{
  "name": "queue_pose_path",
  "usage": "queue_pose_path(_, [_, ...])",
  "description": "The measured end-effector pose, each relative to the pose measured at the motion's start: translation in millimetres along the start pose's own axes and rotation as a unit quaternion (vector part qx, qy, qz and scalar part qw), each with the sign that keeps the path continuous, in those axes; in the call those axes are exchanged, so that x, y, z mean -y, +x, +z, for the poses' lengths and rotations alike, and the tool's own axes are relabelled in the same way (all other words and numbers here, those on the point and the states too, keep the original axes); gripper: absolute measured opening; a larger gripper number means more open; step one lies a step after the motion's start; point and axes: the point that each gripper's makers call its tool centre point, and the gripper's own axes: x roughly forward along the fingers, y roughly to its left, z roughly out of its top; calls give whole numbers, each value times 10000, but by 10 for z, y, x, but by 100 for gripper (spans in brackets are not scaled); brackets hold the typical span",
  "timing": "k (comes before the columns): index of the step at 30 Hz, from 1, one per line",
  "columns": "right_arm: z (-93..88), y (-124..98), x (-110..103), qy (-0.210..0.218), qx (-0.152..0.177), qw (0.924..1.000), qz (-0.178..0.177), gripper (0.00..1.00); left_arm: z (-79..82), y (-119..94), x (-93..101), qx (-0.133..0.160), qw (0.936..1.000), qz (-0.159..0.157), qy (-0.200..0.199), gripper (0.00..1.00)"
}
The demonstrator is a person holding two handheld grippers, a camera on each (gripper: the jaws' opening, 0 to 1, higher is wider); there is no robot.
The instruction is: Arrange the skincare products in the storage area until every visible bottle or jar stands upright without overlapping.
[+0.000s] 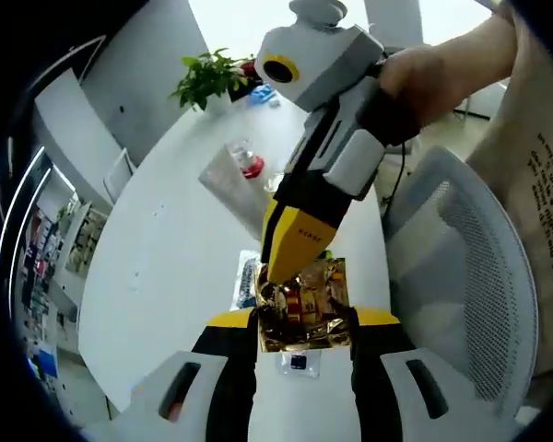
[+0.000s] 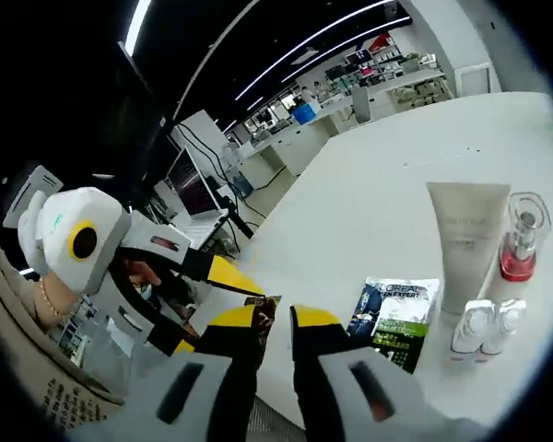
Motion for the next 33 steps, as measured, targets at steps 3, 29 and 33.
queue_pose_path(3, [-6,6,-18,113,-8,9999,51,3,21,6,3,34,10000,-6,-20,37])
queue_pose_path(29, [204,-200,63,903,774,9929,25,1,55,-168,-114,1952,9220,41,-3344,47])
queue_pose_path(33, [262,-239,34,1139,1024,9882,99,1,117,-197,-80,2490,8747,-189,-4154,45])
